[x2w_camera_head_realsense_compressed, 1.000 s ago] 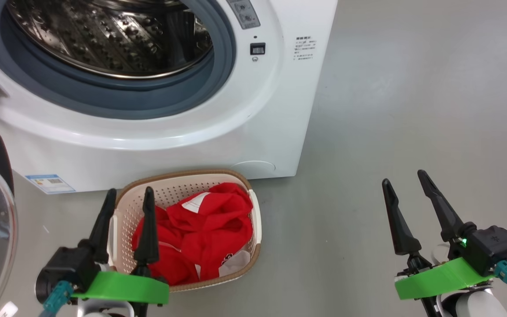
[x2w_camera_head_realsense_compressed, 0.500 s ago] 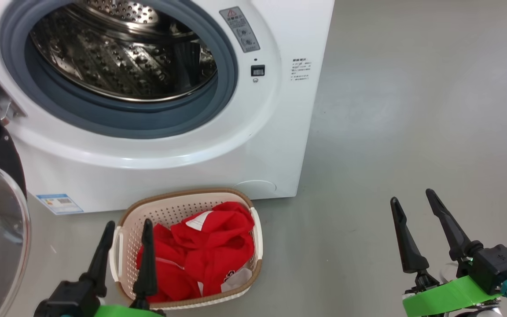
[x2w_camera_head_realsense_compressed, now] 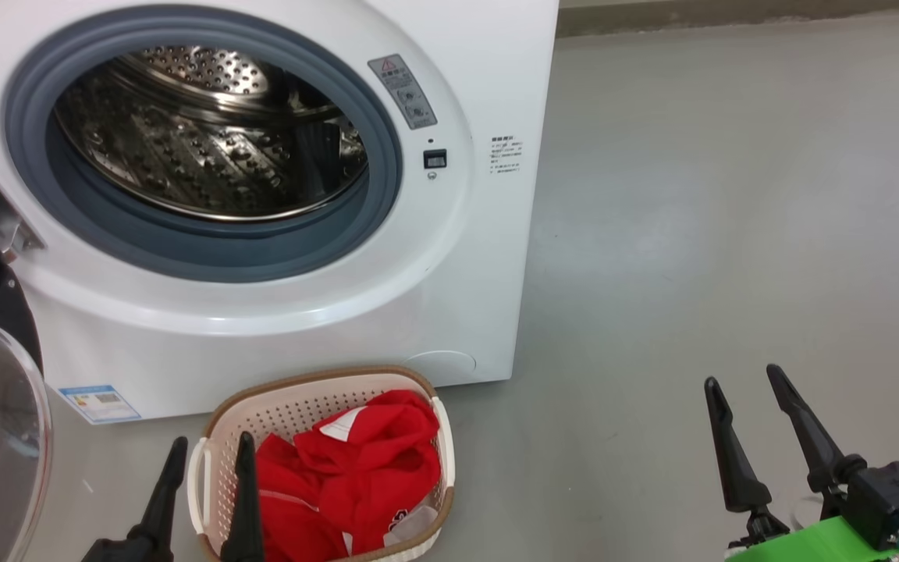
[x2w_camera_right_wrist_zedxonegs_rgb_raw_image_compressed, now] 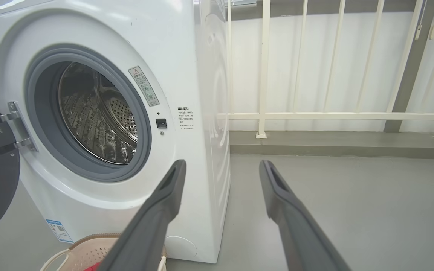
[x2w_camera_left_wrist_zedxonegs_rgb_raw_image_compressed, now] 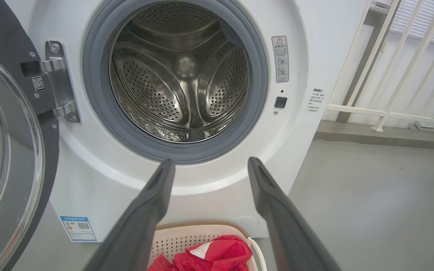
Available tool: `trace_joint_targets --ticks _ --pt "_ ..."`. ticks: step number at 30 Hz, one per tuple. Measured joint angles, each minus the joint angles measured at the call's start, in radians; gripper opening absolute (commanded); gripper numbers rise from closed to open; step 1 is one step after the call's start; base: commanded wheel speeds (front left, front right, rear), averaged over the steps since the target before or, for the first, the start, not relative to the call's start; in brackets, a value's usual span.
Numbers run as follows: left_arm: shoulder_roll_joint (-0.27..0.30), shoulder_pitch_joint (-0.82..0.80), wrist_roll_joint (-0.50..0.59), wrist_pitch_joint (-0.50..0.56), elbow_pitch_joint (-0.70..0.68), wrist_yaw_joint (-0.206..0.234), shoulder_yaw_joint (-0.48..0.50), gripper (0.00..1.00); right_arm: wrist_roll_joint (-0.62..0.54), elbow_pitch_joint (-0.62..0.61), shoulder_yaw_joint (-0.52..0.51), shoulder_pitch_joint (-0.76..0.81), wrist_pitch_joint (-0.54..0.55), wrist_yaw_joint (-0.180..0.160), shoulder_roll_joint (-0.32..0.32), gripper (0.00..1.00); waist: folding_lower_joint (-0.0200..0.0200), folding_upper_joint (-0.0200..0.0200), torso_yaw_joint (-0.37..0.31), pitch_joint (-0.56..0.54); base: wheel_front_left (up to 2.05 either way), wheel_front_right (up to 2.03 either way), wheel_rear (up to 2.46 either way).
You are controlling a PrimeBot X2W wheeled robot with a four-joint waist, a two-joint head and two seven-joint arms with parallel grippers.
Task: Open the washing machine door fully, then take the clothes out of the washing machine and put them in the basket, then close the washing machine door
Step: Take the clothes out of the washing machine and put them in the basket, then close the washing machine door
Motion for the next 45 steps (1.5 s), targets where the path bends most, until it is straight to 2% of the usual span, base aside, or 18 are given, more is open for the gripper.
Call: trace_joint_targets --ticks 11,29,45 --pt "0.006 0.019 0.0 0.0 -0.016 0.0 -0.012 1.0 0.001 -0.001 -0.002 0.025 0.0 0.0 0.004 1.0 0.0 0.0 -0.007 -0.044 0.0 0.0 0.0" --pt "0.015 0.036 0.002 0.0 -0.036 0.009 -0.028 1.0 0.004 -0.001 -0.005 0.025 0.0 0.0 0.004 1.0 0.0 0.0 -0.006 -0.048 -0.08 0.08 0.0" --pt "0.027 0.036 0.002 0.001 -0.036 0.017 -0.046 1.0 0.004 -0.002 -0.007 0.033 0.0 0.0 0.005 1.0 0.0 0.0 -0.003 -0.049 -1.5 1.5 0.0"
